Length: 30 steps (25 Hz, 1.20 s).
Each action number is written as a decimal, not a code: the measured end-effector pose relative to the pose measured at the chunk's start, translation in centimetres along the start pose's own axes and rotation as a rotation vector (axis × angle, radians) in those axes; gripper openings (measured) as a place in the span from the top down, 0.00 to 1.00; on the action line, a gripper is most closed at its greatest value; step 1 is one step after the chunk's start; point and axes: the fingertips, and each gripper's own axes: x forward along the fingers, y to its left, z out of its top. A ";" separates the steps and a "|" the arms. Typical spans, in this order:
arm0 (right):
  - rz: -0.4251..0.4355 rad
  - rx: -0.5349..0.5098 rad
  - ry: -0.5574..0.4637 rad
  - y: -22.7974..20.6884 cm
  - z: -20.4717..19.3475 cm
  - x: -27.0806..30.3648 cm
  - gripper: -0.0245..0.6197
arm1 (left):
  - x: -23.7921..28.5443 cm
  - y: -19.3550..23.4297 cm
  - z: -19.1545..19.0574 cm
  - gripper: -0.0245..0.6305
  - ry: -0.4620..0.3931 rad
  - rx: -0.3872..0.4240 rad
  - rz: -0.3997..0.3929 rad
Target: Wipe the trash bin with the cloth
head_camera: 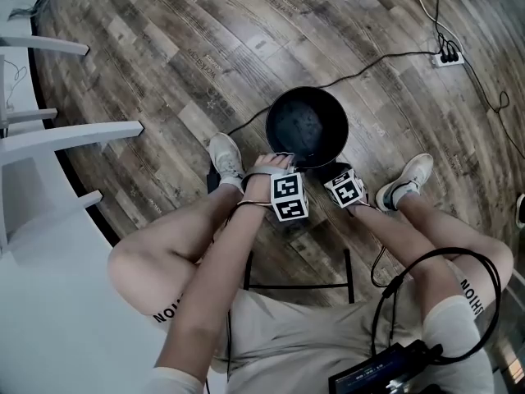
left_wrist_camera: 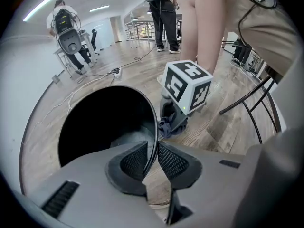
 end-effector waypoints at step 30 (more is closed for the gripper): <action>0.069 -0.029 -0.186 4.1 7.5 -11.3 0.80 | -0.3 -0.2 -0.5 0.79 0.030 -0.032 -0.012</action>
